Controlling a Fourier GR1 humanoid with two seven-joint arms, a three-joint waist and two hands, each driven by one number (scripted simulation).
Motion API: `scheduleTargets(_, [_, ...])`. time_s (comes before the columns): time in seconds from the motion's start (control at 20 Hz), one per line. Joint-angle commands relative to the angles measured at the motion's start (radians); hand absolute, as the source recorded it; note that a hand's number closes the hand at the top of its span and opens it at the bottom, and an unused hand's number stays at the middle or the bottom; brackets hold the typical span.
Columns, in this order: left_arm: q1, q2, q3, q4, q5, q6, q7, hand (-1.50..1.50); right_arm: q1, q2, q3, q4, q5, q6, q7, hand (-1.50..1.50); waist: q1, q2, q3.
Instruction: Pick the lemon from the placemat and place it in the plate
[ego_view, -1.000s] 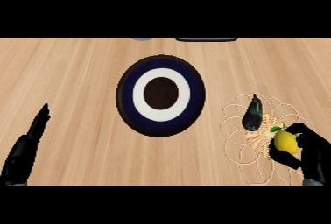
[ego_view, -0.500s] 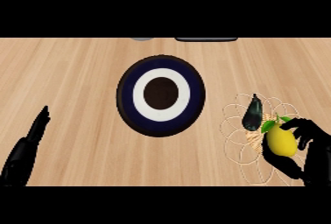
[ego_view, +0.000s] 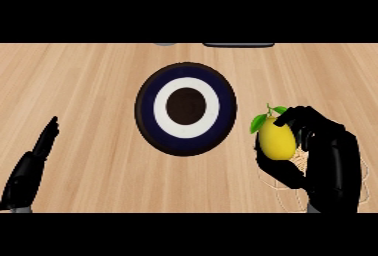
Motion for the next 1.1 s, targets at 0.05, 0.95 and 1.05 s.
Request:
scheduleTargets(0.05, [-0.013,0.024,0.036,0.031,0.023,-0.042,-0.016,0.00,-0.181,0.113,0.043,0.173,0.041,-0.008,0.069,1.50,0.004,0.002,0.001])
scheduleTargets(0.95, [-0.007,-0.010,0.006,-0.016,-0.023,-0.035,0.005,0.00,-0.721,0.118,0.051,1.075,-0.366,-0.260,0.035,1.50,0.035,0.009,0.002])
scheduleTargets(1.05, [-0.060,-0.018,0.005,0.031,-0.027,-0.025,0.002,0.00,-0.703,0.118,0.063,1.002,-0.494,-0.380,0.128,1.50,0.047,0.013,0.002])
